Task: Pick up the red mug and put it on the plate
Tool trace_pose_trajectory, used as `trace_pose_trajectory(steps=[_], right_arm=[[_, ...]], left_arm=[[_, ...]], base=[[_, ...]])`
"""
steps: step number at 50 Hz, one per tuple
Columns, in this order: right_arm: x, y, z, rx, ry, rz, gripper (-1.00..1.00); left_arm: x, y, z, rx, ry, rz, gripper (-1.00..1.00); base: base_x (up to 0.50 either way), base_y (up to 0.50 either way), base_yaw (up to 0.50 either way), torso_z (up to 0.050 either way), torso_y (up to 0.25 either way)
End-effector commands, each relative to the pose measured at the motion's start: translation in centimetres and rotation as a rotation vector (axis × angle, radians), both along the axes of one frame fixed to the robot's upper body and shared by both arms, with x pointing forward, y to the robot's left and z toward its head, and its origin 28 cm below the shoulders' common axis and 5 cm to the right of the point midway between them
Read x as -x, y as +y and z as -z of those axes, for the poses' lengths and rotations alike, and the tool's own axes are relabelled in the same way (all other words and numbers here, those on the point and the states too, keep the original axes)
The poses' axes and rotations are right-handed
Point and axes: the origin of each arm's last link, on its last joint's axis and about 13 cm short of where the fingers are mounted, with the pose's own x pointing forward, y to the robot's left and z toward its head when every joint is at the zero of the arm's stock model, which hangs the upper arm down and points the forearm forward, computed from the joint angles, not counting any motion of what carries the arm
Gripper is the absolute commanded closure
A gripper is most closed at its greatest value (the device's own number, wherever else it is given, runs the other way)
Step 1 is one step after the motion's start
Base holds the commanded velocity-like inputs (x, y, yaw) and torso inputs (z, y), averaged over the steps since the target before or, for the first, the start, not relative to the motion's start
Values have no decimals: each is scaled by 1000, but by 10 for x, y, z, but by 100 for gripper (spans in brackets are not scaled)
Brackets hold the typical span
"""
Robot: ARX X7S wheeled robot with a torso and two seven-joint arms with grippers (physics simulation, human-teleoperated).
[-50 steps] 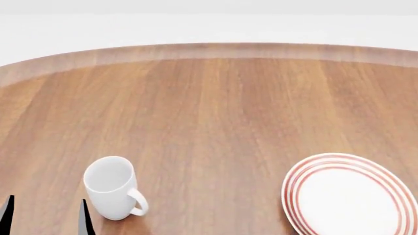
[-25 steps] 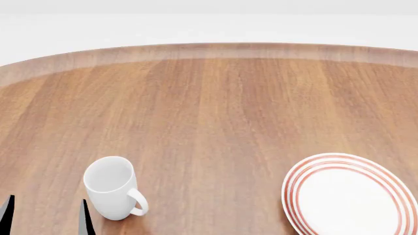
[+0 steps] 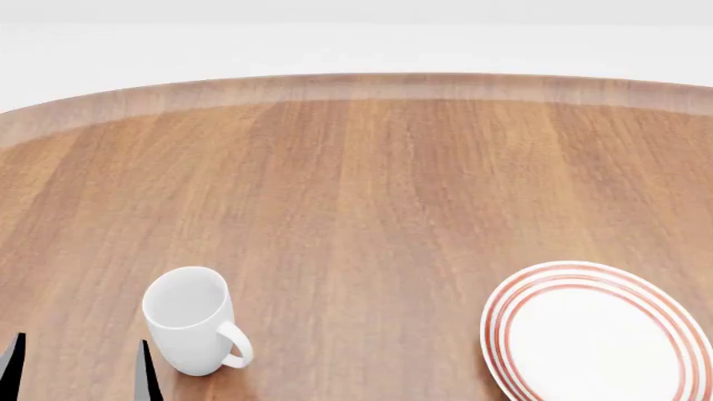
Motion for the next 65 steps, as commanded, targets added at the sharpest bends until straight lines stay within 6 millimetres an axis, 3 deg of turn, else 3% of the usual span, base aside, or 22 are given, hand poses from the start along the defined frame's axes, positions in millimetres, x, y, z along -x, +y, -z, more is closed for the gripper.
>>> trace_pose_trajectory(steps=[1,21,40,65], right_arm=[[5,-3,14,-4,16,8,-100],[17,0,41,23,71,-10,-100],[26,1,41,17,79,-22,-100],[29,2,60,-38,121,-24,-100]], left_arm=[[0,0,0,-1,2,0,-100],[0,0,0,-2,4,-3,-100],[0,0,0,-2,1,-2,-100],[0,0,0,-4,0,-1,-100]], base=[[0,0,0,0,0],[0,0,0,0,0],[0,0,0,0,0],[0,0,0,0,0]])
